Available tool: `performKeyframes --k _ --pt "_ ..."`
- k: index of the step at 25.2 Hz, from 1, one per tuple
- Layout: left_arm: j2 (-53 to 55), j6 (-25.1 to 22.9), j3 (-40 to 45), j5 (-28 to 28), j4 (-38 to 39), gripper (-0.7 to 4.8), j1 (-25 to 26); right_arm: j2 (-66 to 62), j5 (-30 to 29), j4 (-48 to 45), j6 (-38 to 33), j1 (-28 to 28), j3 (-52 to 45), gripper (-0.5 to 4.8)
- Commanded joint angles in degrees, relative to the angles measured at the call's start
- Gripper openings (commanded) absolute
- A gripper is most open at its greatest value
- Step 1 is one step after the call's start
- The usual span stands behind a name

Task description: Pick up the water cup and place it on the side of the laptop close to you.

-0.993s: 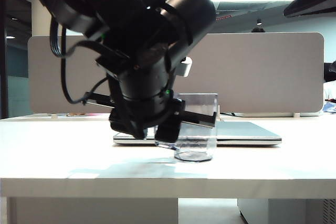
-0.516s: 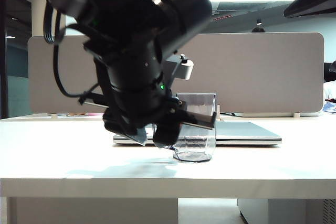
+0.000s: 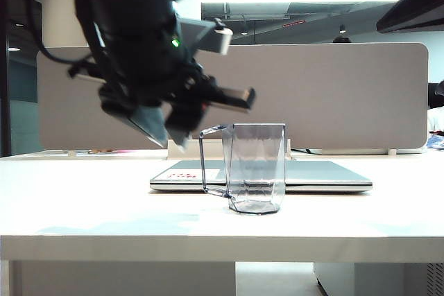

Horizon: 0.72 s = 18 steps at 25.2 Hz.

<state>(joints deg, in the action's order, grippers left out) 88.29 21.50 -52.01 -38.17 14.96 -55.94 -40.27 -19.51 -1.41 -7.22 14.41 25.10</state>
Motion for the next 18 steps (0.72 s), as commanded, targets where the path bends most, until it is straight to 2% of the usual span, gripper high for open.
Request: performKeyframes --k 1,3,5,8,10,12,14,18 --pt "-3.54 -4.55 -0.09 -0.2 1.29 1.2 0.77 0.04 -0.09 -0.46 0.15 1.29 0.11 -0.02" --pt "-7.93 -10.62 -0.09 -0.15 2.03 1.02 0.77 -0.37 -0.09 -0.59 0.15 4.11 0.11 -0.02" --pt "-9.84 -13.46 -0.09 -0.13 2.21 0.58 0.72 -1.36 0.42 -0.59 0.15 6.51 0.11 -0.02" --pt "-11.28 -15.63 -0.09 -0.11 1.9 0.42 1.14 -4.22 1.73 -1.05 0.15 10.23 0.11 -0.02" --pt "-11.85 -15.72 -0.07 3.04 2.8 0.17 2.84 -8.61 2.05 -3.8 0.17 14.21 0.11 -0.02" --pt "-11.85 -15.72 -0.07 5.25 3.58 0.17 4.04 -11.82 4.85 -6.16 0.15 16.59 0.11 -0.02" --pt "-11.85 -15.96 -0.07 6.08 4.28 0.17 5.09 -14.99 7.26 -8.26 0.15 18.18 0.11 -0.02" --pt "-11.96 -19.91 -0.04 9.38 4.72 0.17 7.39 -21.64 7.17 -13.79 -0.55 19.61 0.13 -0.02"
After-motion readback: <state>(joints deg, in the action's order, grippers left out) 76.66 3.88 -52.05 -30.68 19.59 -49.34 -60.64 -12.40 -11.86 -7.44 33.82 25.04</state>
